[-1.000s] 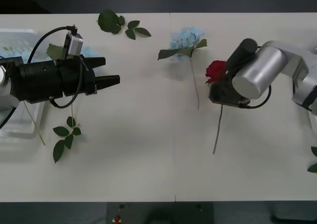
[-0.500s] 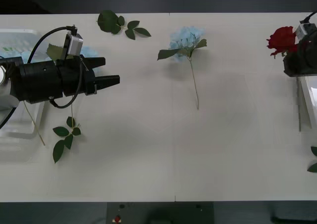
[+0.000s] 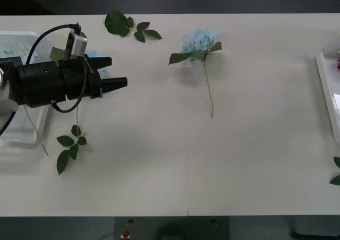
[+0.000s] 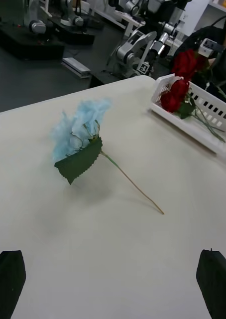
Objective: Put the red flowers into the right box and the blue flowers into the left box
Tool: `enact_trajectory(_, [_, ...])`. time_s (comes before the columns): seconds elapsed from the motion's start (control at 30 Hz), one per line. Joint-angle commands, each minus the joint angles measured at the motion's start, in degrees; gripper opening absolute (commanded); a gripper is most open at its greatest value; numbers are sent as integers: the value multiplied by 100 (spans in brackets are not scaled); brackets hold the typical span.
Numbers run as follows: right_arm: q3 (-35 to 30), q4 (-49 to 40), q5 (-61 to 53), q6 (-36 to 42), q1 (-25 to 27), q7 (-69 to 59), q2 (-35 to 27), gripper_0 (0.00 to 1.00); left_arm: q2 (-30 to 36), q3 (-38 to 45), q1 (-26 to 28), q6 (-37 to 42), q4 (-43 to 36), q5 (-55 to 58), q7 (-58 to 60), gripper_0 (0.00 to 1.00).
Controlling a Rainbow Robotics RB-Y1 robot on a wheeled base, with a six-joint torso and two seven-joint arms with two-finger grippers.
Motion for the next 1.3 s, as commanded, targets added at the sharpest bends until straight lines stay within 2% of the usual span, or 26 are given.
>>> enact_trajectory(0.03, [-1, 564, 387, -442, -108, 387, 149, 0, -112, 276, 29, 216, -51, -175, 30, 100])
enact_trajectory(0.43, [-1, 2234, 1055, -1672, -90, 299, 781, 0, -24, 268, 134, 252, -51, -158, 21, 100])
enact_trajectory(0.53, [-1, 2357, 1073, -1769, -73, 308, 799, 35, -16, 268, 143, 243, -51, -158, 12, 100])
enact_trajectory(0.6, [-1, 2375, 1073, -1769, -73, 326, 799, 62, 2, 268, 152, 243, -51, -158, 3, 100])
enact_trajectory(0.63, [-1, 2375, 1073, -1760, -73, 334, 799, 68, -7, 268, 143, 243, -51, -149, 3, 100])
enact_trajectory(0.67, [-1, 2392, 1073, -1769, -73, 343, 790, 80, 2, 268, 143, 234, -51, -140, -6, 100])
enact_trajectory(0.7, [-1, 2410, 1073, -1760, -81, 361, 790, 88, 19, 268, 152, 225, -51, -131, -6, 100])
enact_trajectory(0.77, [-1, 2410, 1073, -1760, -81, 387, 799, 96, 28, 268, 143, 208, -42, -123, 3, 100])
enact_trajectory(0.87, [-1, 2401, 967, -1760, -81, 449, 790, 100, 55, 259, 152, 190, -51, -87, -6, 100])
enact_trajectory(1.03, [-1, 2278, 335, -1743, -73, 800, 755, 100, 239, 57, 143, -65, -51, 167, -23, 100])
enact_trajectory(1.2, [-80, 1795, -1089, -1189, -81, 1574, 439, 100, 652, -752, 73, -988, -51, 1169, -463, 100])
enact_trajectory(1.3, [-203, 1443, -2126, -662, -81, 2048, 201, 100, 652, -770, 82, -1058, -42, 1204, -520, 100])
